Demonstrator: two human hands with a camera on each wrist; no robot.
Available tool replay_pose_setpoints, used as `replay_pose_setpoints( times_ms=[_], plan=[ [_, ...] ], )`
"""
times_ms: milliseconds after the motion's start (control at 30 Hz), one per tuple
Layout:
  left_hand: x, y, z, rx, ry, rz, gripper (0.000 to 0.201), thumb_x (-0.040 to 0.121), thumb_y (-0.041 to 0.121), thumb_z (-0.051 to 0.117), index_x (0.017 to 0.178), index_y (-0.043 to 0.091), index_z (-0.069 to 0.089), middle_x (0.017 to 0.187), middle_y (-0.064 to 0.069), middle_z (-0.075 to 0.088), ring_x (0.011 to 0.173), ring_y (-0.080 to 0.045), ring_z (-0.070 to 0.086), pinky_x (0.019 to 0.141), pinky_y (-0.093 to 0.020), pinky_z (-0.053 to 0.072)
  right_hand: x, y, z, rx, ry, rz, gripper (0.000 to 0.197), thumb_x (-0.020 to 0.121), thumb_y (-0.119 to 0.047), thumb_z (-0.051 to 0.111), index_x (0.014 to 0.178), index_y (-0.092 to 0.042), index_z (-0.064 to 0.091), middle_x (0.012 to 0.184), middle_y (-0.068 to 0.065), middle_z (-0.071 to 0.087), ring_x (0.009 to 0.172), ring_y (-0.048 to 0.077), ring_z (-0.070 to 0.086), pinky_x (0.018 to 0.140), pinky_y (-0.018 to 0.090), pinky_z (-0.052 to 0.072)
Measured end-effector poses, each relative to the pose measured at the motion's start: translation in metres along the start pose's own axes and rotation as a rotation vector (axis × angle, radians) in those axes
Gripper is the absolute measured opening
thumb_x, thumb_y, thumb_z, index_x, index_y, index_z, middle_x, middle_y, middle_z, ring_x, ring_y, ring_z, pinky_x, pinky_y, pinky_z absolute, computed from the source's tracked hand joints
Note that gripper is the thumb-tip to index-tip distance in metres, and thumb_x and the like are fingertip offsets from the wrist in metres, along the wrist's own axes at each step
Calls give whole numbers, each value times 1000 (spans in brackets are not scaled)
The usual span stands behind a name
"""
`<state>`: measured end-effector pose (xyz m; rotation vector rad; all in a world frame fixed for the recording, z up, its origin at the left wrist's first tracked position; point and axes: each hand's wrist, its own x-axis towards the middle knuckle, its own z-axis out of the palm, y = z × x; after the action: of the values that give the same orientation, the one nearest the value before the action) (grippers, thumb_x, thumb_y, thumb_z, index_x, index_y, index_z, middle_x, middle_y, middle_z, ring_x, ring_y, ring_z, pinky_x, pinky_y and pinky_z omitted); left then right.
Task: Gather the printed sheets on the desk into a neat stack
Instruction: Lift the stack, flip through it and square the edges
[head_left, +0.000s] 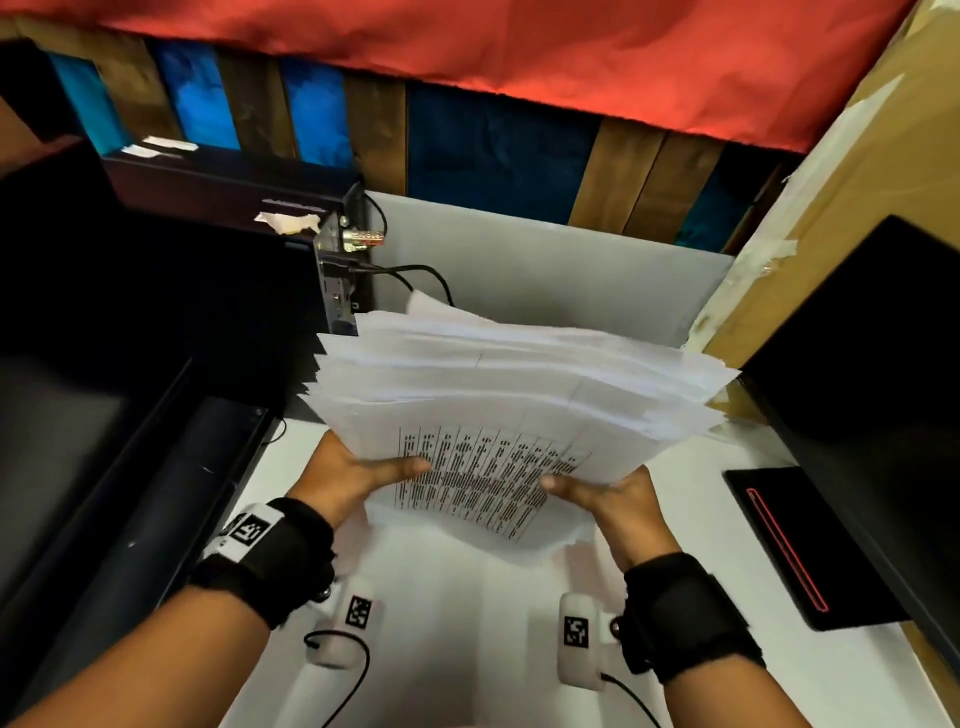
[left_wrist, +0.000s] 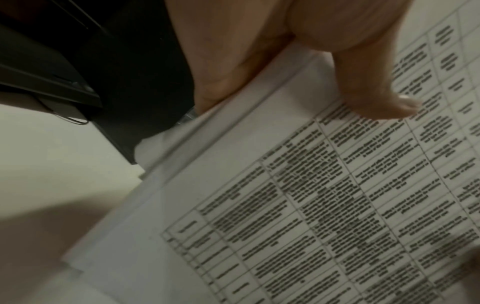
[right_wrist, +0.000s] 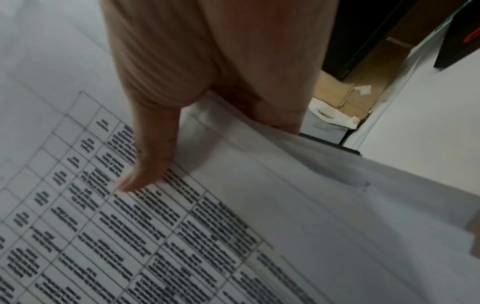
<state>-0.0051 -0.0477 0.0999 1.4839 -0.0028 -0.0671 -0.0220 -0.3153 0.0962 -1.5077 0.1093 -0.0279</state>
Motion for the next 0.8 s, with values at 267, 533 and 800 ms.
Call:
replay_pose_setpoints(
  times_ms=[267, 533, 800],
  plan=[
    [12, -8, -1, -63, 6, -26, 61, 58, 6, 89, 114, 8, 65, 107, -8, 75, 104, -22, 70, 92, -35, 55, 2, 1, 1, -32, -4, 26, 52, 57, -7, 90, 101, 9, 69, 91, 6, 76, 82, 17, 73, 74, 25, 54],
    [10, 8, 27, -91, 137, 54, 45, 67, 14, 82, 109, 16, 67, 104, 3, 76, 101, -7, 70, 86, -17, 54, 4, -24, 22, 11, 168, -92, 40, 70, 0, 82, 106, -13, 71, 102, 2, 77, 97, 13, 73, 90, 33, 56],
    [9, 21, 22, -162, 88, 126, 45, 64, 2, 81, 104, 19, 69, 105, -5, 76, 101, -21, 72, 83, -25, 57, -8, -32, 17, 5, 156, -124, 48, 67, 3, 82, 113, -4, 69, 105, 9, 76, 101, 23, 72, 94, 45, 55]
  ],
)
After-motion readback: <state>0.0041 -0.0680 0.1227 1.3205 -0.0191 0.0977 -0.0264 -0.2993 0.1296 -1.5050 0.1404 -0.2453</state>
